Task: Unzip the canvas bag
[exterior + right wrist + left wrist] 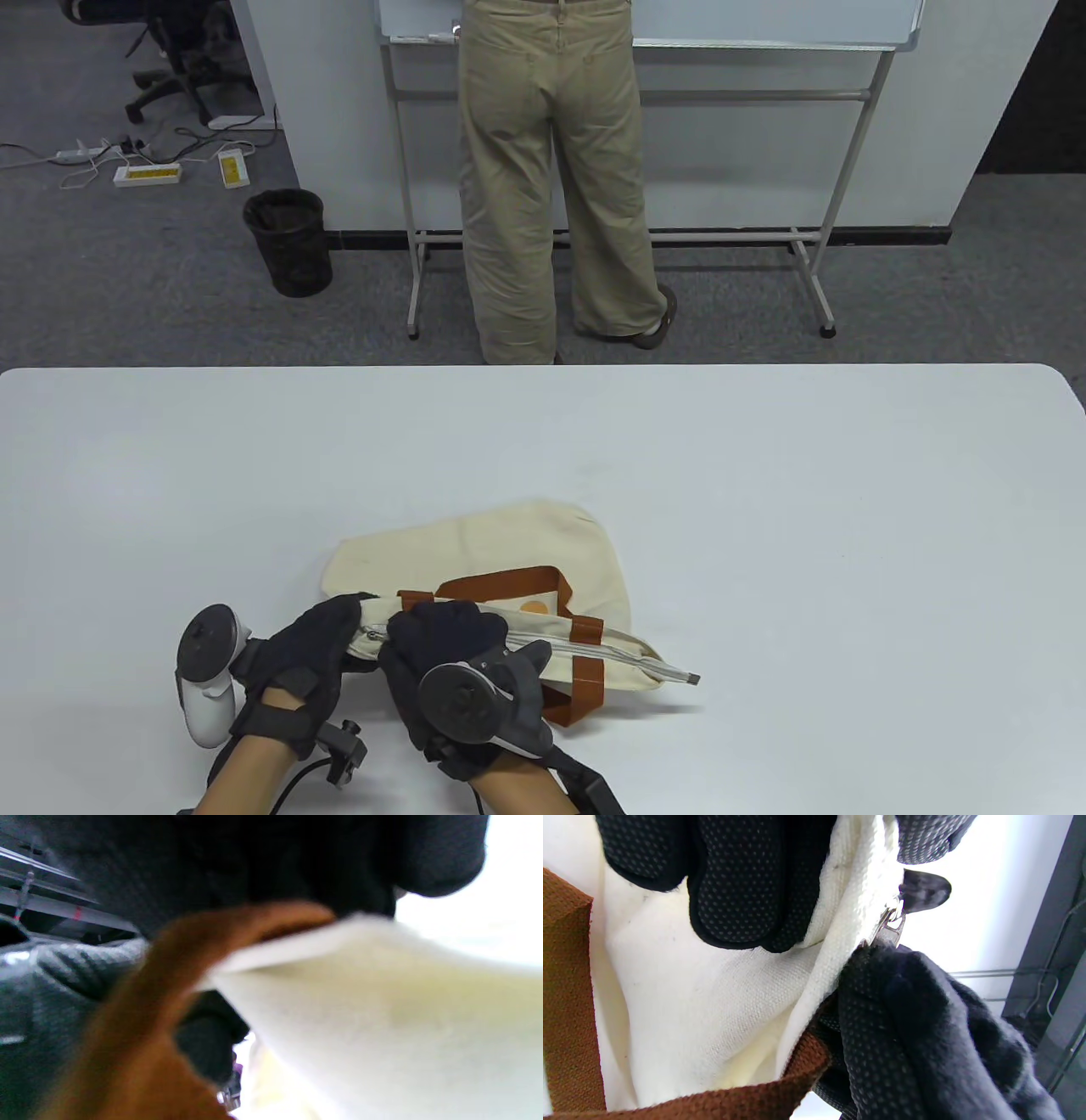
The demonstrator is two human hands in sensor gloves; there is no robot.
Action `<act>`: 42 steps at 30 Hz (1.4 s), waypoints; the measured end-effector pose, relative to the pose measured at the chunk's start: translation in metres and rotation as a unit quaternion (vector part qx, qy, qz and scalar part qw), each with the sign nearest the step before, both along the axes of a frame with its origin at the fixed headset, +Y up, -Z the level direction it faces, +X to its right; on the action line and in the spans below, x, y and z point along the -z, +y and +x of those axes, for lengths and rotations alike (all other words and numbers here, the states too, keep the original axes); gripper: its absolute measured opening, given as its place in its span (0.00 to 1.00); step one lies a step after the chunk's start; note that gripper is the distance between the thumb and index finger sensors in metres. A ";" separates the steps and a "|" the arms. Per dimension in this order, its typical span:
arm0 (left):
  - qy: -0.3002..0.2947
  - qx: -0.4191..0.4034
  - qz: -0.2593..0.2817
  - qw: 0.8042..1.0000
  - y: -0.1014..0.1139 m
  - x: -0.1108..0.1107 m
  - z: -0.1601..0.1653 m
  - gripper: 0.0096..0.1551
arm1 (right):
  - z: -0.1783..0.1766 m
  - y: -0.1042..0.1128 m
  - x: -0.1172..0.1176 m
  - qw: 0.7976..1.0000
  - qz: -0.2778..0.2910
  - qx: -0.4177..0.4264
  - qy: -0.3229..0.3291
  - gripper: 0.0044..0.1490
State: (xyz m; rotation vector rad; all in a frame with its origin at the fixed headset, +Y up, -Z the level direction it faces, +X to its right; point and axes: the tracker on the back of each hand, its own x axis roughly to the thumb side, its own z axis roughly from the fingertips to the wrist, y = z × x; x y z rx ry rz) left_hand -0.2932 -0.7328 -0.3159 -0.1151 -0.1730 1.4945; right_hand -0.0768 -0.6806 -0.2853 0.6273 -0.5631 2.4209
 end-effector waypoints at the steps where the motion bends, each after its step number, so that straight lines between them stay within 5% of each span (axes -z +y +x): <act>1: 0.002 0.006 0.004 1.000 0.001 0.000 0.000 0.26 | 0.003 -0.001 0.001 1.000 -0.007 0.006 -0.001 0.25; 17: 0.023 -0.004 0.003 1.000 -0.002 0.004 -0.015 0.26 | 0.041 -0.022 0.027 0.993 -0.090 -0.004 -0.074 0.24; 42: 0.076 -0.045 -0.008 0.996 -0.005 0.004 -0.040 0.26 | 0.137 -0.028 0.051 0.955 -0.109 -0.048 -0.272 0.24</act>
